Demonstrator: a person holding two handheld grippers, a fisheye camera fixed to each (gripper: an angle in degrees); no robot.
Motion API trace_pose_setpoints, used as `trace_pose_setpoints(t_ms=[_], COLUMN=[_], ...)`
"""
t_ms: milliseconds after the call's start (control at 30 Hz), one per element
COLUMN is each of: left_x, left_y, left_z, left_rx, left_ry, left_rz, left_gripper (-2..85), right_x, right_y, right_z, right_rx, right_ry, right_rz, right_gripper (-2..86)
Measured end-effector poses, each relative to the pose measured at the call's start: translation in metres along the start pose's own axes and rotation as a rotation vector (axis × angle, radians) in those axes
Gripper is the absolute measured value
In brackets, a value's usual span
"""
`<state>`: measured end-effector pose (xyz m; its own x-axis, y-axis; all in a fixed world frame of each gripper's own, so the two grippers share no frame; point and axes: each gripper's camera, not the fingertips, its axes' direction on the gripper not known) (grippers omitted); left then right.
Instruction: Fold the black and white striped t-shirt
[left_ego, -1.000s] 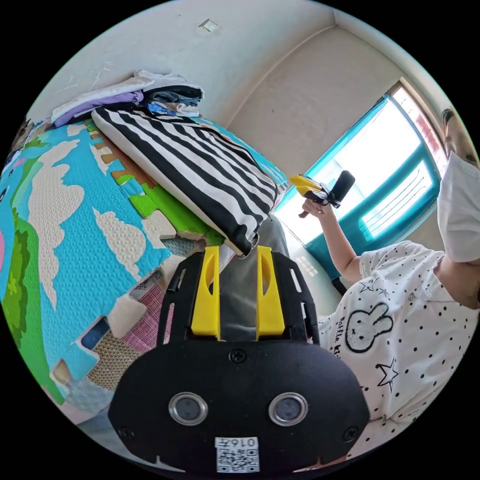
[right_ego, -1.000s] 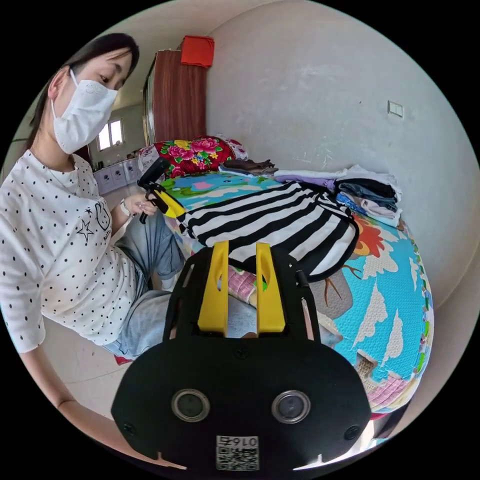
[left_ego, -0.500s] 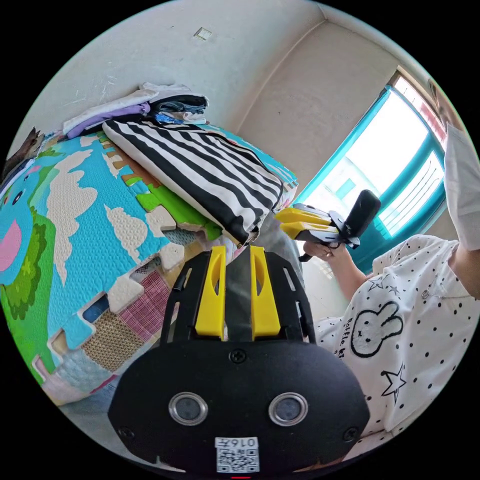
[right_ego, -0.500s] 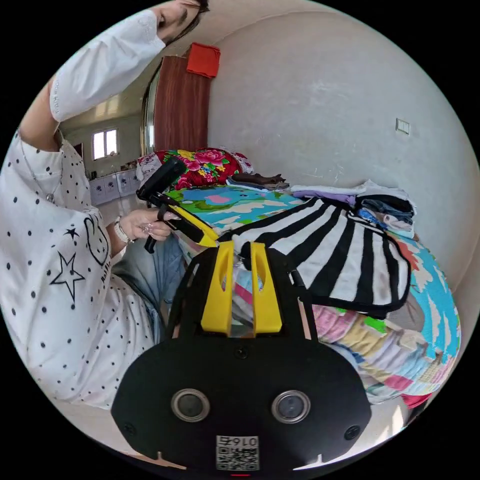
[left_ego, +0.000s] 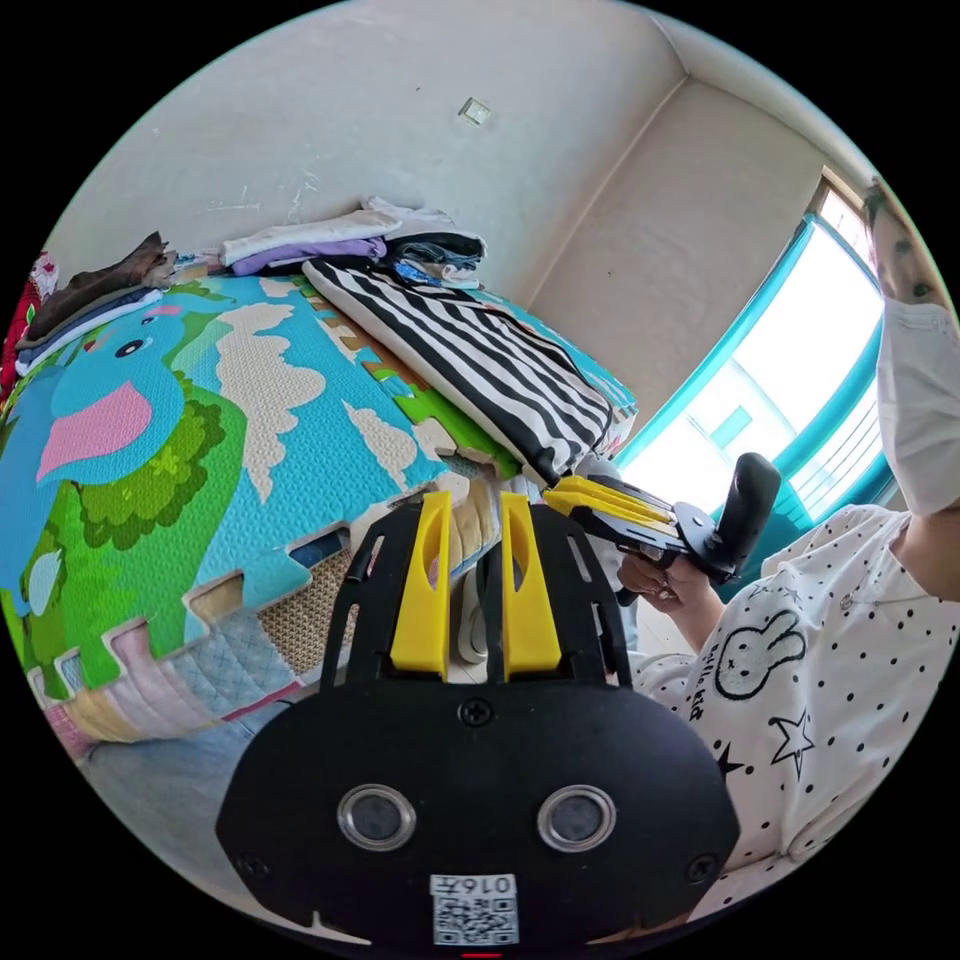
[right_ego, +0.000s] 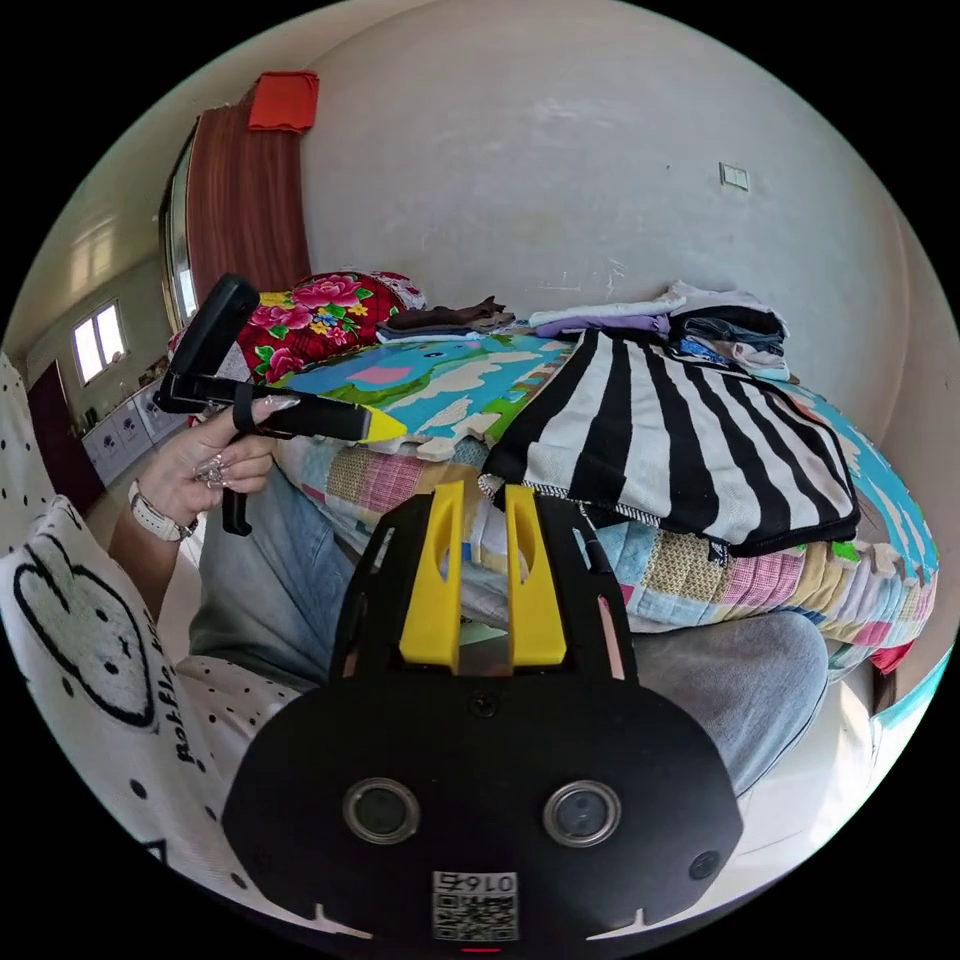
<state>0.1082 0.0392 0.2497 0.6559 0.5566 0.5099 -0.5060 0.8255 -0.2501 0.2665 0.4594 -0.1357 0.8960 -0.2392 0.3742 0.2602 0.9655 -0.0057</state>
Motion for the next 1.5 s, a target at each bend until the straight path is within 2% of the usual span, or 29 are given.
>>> trace_pose_setpoints(t_ms=[167,433,633,700,833,967,1100,1200,1267,1500], left_x=[-0.009,-0.014,-0.022,-0.031,-0.038,-0.047,-0.050,-0.049,-0.046,-0.025], left_y=[0.001,-0.007,-0.015,-0.018,-0.022,-0.024,-0.026,-0.026,-0.028,-0.045], left_z=[0.007,0.039,0.081,0.089,0.096,0.112,0.121,0.109,0.098,0.059], left_rx=[-0.002,-0.035,-0.117,-0.106,-0.118,-0.153,-0.133,-0.067,-0.045,-0.003], left_ry=[0.023,0.135,0.300,0.378,0.390,0.416,0.489,0.544,0.558,0.590], left_rz=[0.013,0.066,0.066,0.040,0.034,0.004,-0.030,-0.040,-0.036,0.005], left_gripper=[7.2,7.2,8.0,8.0,8.0,7.5,3.1,-0.3,-0.7,-0.9], right_x=[-0.013,-0.014,-0.022,-0.030,-0.035,-0.028,-0.029,-0.045,-0.062,-0.113], right_y=[0.007,0.032,0.042,0.041,0.050,0.061,0.063,0.063,0.063,0.043], right_z=[-0.003,-0.012,-0.020,-0.022,-0.035,-0.052,-0.061,-0.058,-0.050,-0.009], right_rx=[-0.005,0.002,0.063,0.058,0.038,0.025,0.028,0.010,0.013,0.057], right_ry=[0.022,-0.053,-0.138,-0.122,-0.059,0.101,0.162,0.261,0.371,0.532], right_rz=[-0.006,0.056,0.074,0.030,-0.059,-0.087,-0.088,-0.198,-0.306,-0.687], right_gripper=[0.5,-0.2,0.3,0.8,3.9,7.4,8.5,10.2,12.6,16.8])
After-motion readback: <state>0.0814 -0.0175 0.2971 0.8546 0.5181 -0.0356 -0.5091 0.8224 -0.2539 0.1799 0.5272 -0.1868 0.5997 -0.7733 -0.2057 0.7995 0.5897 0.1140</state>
